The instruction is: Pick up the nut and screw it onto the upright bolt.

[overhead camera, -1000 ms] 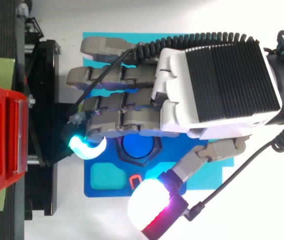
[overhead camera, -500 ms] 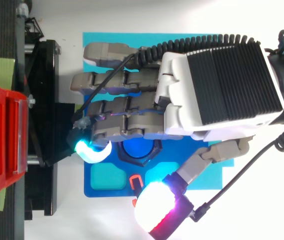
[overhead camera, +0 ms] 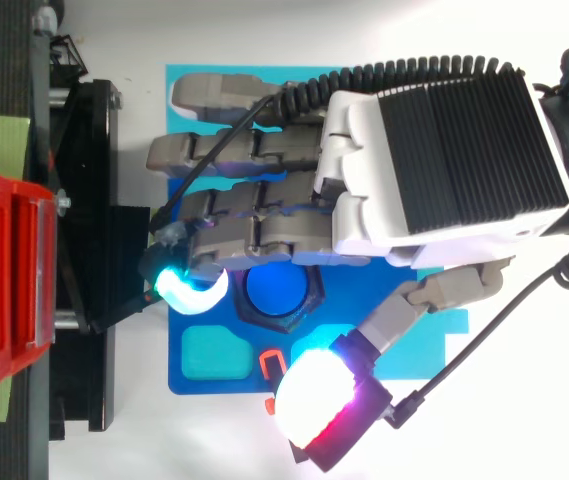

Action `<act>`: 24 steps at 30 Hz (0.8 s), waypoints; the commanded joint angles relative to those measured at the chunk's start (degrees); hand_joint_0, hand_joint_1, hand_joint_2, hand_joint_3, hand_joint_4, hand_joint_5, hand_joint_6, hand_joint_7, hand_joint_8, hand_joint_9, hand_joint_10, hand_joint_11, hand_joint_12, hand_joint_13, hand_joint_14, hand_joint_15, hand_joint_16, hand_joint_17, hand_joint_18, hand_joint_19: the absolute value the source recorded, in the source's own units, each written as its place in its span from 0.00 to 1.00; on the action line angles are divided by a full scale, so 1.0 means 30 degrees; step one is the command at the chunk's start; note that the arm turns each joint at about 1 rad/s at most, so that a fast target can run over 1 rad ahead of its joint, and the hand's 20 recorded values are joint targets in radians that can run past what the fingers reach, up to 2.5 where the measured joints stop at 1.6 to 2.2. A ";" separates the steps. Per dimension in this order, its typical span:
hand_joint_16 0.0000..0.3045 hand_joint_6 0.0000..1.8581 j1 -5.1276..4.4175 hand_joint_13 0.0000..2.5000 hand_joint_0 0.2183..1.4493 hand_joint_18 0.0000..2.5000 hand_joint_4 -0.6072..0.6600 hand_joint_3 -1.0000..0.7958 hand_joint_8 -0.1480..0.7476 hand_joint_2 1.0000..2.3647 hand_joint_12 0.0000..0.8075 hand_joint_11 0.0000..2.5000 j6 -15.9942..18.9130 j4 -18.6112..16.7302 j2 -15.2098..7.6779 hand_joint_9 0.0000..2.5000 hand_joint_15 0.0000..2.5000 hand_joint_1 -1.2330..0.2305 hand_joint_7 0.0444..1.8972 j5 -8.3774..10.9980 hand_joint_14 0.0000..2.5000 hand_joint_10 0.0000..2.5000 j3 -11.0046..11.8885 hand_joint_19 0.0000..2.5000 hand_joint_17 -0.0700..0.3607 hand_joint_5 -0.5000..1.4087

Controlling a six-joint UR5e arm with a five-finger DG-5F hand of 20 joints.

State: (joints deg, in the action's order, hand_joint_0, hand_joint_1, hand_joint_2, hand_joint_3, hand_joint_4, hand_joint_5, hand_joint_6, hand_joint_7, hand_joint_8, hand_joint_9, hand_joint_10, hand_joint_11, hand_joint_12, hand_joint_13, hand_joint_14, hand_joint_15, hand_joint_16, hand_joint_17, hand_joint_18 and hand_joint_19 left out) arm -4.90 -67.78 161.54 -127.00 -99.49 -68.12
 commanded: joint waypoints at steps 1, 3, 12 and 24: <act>0.12 0.27 0.0051 0.10 0.21 0.00 0.69 0.28 0.47 0.00 0.38 0.00 -0.0025 0.0001 0.0000 0.25 0.00 0.78 0.42 -0.0060 0.00 0.00 0.0000 0.00 0.35 0.19; 0.12 0.27 0.0051 0.10 0.21 0.00 0.69 0.28 0.47 0.00 0.38 0.00 -0.0025 0.0001 0.0000 0.25 0.00 0.78 0.43 -0.0060 0.00 0.00 0.0000 0.00 0.35 0.19; 0.12 0.27 0.0051 0.10 0.21 0.00 0.70 0.28 0.48 0.00 0.38 0.00 -0.0113 0.0382 0.0000 0.26 0.00 0.77 0.45 -0.0060 0.00 0.00 0.0000 0.00 0.35 0.19; 0.11 0.27 0.0139 0.11 0.21 0.00 0.73 0.28 0.47 0.00 0.37 0.00 -0.0200 0.1407 0.0000 0.26 0.00 0.77 0.42 -0.0060 0.00 0.00 0.0000 0.00 0.34 0.21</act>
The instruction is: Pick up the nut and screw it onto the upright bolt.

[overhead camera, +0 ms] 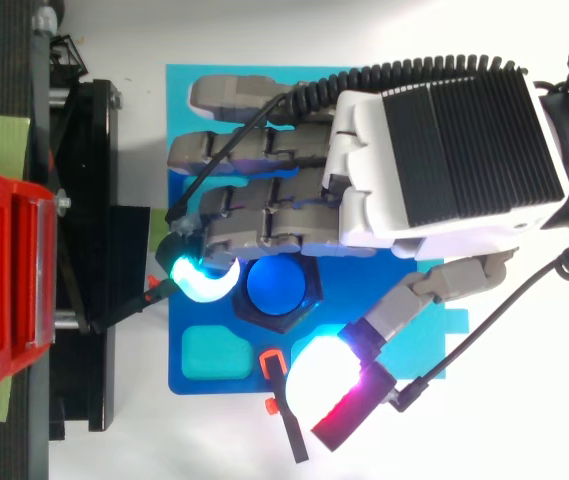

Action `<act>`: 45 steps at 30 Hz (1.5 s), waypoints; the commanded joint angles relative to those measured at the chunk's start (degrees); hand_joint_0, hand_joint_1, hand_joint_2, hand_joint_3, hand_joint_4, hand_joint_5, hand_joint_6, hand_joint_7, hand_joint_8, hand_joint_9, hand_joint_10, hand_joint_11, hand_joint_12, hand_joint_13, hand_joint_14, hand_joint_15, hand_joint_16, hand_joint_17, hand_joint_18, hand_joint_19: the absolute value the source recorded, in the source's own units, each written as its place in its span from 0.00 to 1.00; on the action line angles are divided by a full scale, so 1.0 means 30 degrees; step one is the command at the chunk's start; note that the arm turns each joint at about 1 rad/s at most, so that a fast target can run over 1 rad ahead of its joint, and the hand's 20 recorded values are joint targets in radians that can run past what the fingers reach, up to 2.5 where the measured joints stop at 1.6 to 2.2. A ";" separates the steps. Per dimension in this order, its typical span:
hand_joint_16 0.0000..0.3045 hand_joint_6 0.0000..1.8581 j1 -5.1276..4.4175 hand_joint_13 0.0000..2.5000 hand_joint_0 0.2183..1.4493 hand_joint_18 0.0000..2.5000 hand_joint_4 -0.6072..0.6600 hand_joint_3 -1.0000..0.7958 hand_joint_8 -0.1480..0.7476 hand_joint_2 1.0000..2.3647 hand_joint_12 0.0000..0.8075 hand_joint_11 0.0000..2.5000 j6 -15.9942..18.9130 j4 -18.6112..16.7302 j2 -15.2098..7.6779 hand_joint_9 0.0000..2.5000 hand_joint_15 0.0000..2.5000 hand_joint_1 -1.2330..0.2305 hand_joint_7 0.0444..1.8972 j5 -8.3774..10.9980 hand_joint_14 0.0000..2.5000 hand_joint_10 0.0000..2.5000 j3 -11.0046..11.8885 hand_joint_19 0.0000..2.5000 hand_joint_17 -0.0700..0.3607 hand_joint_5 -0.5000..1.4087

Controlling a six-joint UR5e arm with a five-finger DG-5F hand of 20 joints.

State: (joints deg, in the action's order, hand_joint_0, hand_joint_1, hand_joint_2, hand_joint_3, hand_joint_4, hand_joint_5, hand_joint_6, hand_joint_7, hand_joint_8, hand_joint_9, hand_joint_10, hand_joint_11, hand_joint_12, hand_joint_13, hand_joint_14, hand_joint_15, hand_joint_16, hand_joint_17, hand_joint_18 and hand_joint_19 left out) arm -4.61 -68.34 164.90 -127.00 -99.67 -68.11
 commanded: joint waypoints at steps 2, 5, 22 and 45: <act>0.11 0.27 0.0072 0.11 0.21 0.00 0.73 0.28 0.47 0.00 0.37 0.00 -0.0013 0.0375 -0.0002 0.27 0.00 0.77 0.46 0.0001 0.00 0.00 -0.0001 0.00 0.34 0.21; 0.11 0.27 0.0101 0.11 0.22 0.00 0.73 0.28 0.48 0.00 0.37 0.00 -0.0013 0.0375 -0.0002 0.27 0.00 0.77 0.49 0.0001 0.00 0.00 -0.0001 0.00 0.34 0.21; 0.10 0.27 0.0775 0.12 0.22 0.00 0.65 0.28 0.48 0.00 0.36 0.00 -0.0042 0.0668 0.0028 0.29 0.00 0.76 0.70 -0.0849 0.00 0.00 -0.0001 0.00 0.32 0.23; 0.08 0.31 0.1185 0.14 0.23 0.02 0.65 0.28 0.49 0.00 0.29 0.00 -0.0247 0.1459 0.0057 0.33 0.00 0.72 0.67 -0.1494 0.00 0.00 0.0732 0.00 0.29 0.25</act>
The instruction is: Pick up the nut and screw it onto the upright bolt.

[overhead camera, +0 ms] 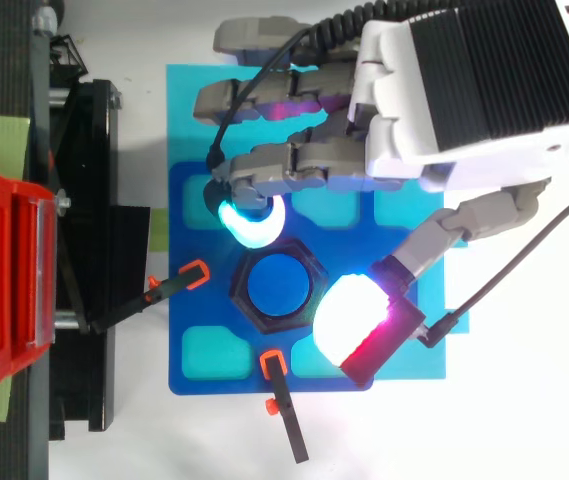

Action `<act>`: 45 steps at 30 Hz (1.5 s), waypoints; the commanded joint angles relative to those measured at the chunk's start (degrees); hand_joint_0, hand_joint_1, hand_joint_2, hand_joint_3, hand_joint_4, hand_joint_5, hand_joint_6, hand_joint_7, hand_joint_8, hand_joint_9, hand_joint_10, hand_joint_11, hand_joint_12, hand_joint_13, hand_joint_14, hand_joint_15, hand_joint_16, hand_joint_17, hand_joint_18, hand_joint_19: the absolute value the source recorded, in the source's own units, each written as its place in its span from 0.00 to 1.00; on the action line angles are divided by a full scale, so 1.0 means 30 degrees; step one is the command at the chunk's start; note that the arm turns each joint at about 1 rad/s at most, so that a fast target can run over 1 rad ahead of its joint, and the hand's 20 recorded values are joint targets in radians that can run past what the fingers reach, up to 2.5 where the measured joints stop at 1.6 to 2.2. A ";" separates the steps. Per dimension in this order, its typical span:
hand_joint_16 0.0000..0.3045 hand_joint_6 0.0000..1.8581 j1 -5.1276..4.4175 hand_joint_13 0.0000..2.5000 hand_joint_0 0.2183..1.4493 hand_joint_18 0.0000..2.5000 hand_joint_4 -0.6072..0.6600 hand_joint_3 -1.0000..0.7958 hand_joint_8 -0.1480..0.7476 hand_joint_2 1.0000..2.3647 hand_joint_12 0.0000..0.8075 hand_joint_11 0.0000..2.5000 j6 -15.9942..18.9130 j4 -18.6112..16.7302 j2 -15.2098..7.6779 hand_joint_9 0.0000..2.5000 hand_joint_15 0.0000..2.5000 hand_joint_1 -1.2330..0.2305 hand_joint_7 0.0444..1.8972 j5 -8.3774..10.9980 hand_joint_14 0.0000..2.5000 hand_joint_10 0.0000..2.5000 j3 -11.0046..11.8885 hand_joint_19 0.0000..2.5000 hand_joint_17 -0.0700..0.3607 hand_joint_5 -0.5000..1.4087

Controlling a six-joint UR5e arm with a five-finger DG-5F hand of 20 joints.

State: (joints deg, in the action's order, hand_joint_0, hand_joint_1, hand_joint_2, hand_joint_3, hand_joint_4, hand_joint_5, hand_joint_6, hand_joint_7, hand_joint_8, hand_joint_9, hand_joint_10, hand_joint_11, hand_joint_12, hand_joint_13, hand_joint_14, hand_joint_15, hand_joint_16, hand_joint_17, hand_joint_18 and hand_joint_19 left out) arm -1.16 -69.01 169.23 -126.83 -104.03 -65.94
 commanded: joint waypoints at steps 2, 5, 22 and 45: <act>0.08 0.31 0.0092 0.15 0.23 0.02 0.65 0.28 0.49 0.00 0.29 0.00 -0.0053 0.0017 0.0029 0.33 0.00 0.72 0.66 -0.0129 0.00 0.00 0.0038 0.00 0.29 0.25; 0.08 0.31 0.0180 0.15 0.23 0.02 0.64 0.28 0.50 0.00 0.29 0.00 -0.0141 0.0017 0.0293 0.34 0.00 0.72 0.67 -0.0276 0.00 0.00 0.0038 0.00 0.28 0.25; 0.10 0.27 0.0034 0.11 0.22 0.00 0.67 0.28 0.45 0.00 0.35 0.00 -0.0785 -0.0159 0.0791 0.27 0.00 0.73 0.38 -0.0217 0.00 0.00 0.0038 0.00 0.32 0.18; 0.10 0.27 -0.0611 0.10 0.22 0.00 0.68 0.28 0.46 0.00 0.36 0.00 -0.0492 -0.0481 0.0293 0.25 0.00 0.74 0.40 0.0515 0.00 0.00 -0.0284 0.00 0.33 0.18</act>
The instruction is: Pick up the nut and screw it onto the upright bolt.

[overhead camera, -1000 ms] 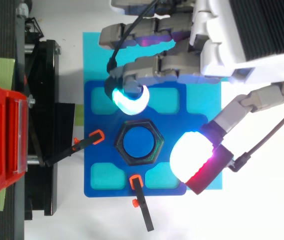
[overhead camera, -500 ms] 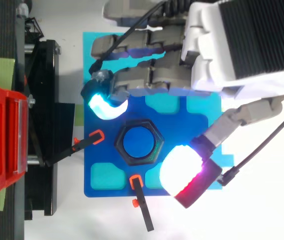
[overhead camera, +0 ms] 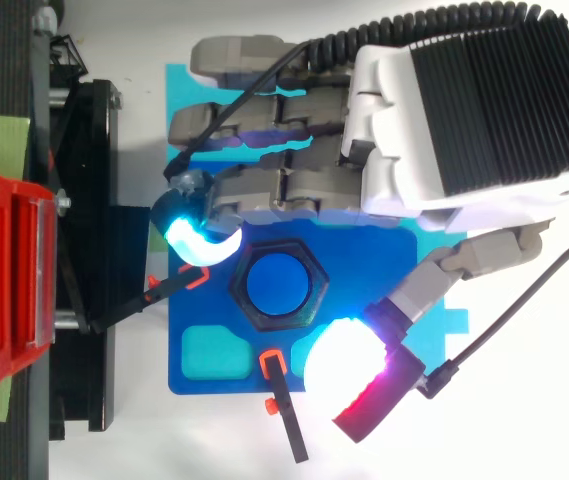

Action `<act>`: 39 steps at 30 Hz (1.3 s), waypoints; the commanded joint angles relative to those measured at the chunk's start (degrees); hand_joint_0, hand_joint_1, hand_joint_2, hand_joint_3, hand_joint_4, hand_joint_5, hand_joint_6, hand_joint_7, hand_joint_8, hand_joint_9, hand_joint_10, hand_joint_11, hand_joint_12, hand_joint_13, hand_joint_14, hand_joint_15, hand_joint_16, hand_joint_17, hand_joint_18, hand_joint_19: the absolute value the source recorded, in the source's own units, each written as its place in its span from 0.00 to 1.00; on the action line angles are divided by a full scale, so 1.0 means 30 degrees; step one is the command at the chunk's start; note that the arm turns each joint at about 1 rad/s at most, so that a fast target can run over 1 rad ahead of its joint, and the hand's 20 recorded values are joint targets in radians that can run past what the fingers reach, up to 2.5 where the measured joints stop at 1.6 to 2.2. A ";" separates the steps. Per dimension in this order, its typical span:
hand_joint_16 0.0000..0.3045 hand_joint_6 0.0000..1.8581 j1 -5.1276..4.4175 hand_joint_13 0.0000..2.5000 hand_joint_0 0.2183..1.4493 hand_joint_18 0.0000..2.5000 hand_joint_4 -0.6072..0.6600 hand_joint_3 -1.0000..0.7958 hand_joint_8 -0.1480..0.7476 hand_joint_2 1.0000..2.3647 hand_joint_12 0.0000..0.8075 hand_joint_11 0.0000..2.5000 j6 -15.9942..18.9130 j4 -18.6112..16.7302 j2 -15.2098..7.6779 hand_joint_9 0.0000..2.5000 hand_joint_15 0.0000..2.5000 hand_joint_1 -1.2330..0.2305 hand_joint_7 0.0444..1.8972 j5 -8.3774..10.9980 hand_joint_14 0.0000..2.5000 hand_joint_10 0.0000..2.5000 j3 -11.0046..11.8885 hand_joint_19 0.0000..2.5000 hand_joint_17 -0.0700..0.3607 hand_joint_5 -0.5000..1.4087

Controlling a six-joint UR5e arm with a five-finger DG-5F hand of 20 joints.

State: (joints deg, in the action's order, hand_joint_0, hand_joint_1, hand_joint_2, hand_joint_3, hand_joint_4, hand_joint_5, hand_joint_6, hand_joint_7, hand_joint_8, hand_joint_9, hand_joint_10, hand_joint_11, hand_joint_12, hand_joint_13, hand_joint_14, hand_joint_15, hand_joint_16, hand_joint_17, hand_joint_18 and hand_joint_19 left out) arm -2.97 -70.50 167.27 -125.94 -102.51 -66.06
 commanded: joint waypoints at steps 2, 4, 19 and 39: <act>0.10 0.27 -0.0007 0.10 0.22 0.00 0.68 0.28 0.46 0.00 0.36 0.00 0.0006 0.0141 -0.0003 0.25 0.00 0.74 0.40 -0.0019 0.00 0.00 -0.0363 0.00 0.33 0.18; 0.10 0.27 -0.0007 0.10 0.22 0.00 0.67 0.28 0.46 0.00 0.36 0.00 0.0006 0.0083 -0.0003 0.25 0.00 0.74 0.40 -0.0048 0.00 0.00 -0.0685 0.00 0.33 0.18; 0.10 0.27 -0.0007 0.11 0.22 0.00 0.68 0.28 0.47 0.00 0.35 0.00 0.0006 -0.0738 -0.0003 0.26 0.00 0.73 0.43 -0.0019 0.00 0.00 -0.1154 0.00 0.32 0.19; 0.09 0.27 0.0168 0.13 0.23 0.00 0.65 0.28 0.48 0.00 0.34 0.00 0.0006 -0.0709 0.0026 0.28 0.00 0.72 0.61 -0.0077 0.00 0.00 -0.1154 0.00 0.31 0.21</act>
State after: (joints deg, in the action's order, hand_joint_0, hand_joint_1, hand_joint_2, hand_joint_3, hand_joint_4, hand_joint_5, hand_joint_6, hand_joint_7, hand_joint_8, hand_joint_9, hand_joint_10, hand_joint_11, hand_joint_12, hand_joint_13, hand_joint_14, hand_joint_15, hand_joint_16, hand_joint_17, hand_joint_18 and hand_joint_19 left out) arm -2.51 -70.49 165.10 -125.89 -102.70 -69.49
